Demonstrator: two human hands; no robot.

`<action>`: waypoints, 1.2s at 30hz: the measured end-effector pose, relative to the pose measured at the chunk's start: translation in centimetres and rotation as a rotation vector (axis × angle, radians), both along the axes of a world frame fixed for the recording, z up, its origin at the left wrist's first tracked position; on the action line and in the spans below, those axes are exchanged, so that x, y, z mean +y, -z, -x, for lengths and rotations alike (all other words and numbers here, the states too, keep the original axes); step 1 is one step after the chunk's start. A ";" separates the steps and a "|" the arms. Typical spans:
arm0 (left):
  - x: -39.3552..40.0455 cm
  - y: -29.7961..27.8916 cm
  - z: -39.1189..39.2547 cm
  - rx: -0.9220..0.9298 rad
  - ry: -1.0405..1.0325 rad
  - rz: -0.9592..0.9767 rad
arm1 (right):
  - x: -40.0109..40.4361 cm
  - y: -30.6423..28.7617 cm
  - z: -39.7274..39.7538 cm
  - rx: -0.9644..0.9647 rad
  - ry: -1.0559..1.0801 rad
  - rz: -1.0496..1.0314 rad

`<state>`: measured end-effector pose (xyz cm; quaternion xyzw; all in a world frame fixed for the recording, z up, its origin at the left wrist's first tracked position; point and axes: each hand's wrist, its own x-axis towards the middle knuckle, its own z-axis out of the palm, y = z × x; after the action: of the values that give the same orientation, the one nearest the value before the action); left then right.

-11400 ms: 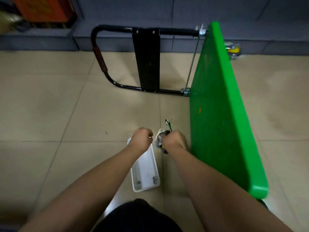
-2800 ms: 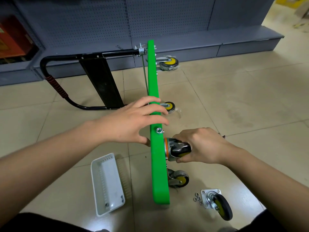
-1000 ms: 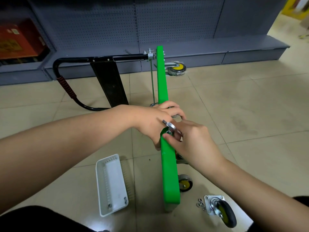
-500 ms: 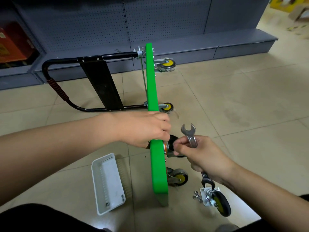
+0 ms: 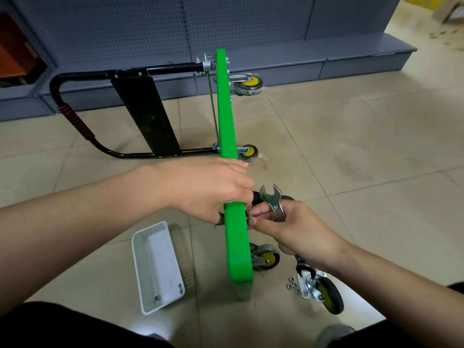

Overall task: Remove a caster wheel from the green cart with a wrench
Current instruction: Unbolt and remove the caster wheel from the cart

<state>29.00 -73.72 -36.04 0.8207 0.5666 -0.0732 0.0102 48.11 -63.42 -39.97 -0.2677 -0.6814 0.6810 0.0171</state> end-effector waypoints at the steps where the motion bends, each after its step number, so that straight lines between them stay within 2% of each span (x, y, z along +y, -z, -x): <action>1: 0.0 0.0 0.0 0.010 0.002 0.001 | 0.0 -0.1 0.0 -0.001 -0.009 -0.005; 20: 0.0 0.2 -0.2 -0.008 0.011 -0.031 | 0.4 0.1 0.0 0.017 -0.052 -0.139; 26: 0.0 0.2 -0.2 -0.024 -0.004 -0.027 | 0.7 2.0 0.5 -0.064 -0.104 -0.293; 32: -0.1 0.2 -0.3 -0.051 -0.009 -0.034 | 0.4 2.4 0.9 -0.076 -0.088 -0.223; 36: 0.0 0.3 -0.3 -0.060 -0.003 -0.047 | 0.5 2.4 1.0 -0.072 -0.036 -0.335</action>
<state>29.31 -73.75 -36.32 0.8216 0.5690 -0.0353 0.0082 47.10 -62.91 -42.36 -0.2732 -0.7901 0.5482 0.0249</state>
